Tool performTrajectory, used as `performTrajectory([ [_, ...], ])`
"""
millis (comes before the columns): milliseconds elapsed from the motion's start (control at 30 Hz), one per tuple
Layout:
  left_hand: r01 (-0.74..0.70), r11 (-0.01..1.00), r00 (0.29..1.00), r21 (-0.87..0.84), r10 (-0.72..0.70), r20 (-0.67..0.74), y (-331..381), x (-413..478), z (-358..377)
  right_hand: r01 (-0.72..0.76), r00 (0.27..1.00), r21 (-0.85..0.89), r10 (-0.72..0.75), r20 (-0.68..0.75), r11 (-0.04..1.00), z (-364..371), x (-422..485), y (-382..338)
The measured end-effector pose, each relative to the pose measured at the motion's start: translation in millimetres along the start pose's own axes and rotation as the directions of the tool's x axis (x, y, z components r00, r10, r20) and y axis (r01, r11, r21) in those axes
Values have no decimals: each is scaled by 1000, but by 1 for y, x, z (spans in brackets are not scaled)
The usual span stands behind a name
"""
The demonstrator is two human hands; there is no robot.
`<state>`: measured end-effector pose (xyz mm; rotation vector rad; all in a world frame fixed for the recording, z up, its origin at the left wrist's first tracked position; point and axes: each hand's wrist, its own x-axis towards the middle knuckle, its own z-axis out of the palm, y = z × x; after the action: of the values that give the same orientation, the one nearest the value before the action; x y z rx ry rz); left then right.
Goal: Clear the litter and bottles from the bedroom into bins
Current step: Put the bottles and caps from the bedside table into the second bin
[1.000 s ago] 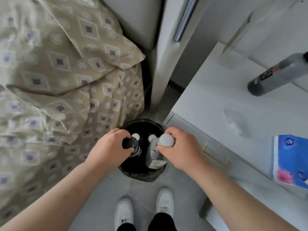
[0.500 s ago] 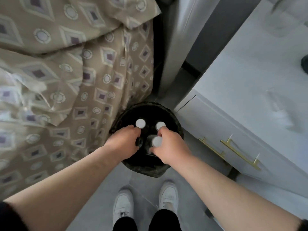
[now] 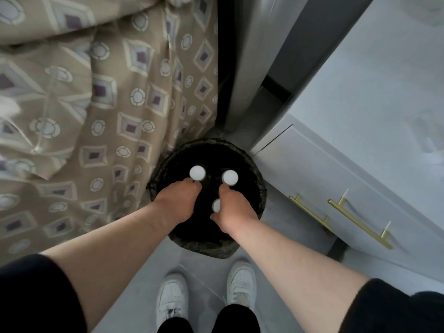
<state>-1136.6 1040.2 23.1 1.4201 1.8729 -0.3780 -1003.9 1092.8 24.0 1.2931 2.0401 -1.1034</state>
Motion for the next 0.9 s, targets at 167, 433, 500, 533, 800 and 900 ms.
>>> performTrajectory([
  [167, 21, 1000, 999, 18, -22, 26, -7, 5, 6, -1, 1000, -26, 1, -15, 1000, 6, 8, 3],
  [433, 37, 998, 999, 46, -38, 35, -10, 8, 17, 5, 1000, -47, -5, -13, 999, 13, 12, 1],
  [500, 48, 997, 998, 60, -51, 44, -10, 9, 18, -3, 1000, -49, 3, -6, 999, 13, 12, 3],
  [533, 53, 996, 997, 69, -56, 47, -10, 10, 18, -6, 1000, -48, 5, -5, 999, 13, 12, 4],
  [800, 26, 975, 997, 220, -42, 66, -9, 16, 25, -17, 1000, 0, 17, -8, 1000, 10, 7, 11],
  [900, 20, 970, 997, 241, -36, 63, -6, 17, 28, -3, 1000, 26, 3, -8, 1000, 6, 4, 15],
])
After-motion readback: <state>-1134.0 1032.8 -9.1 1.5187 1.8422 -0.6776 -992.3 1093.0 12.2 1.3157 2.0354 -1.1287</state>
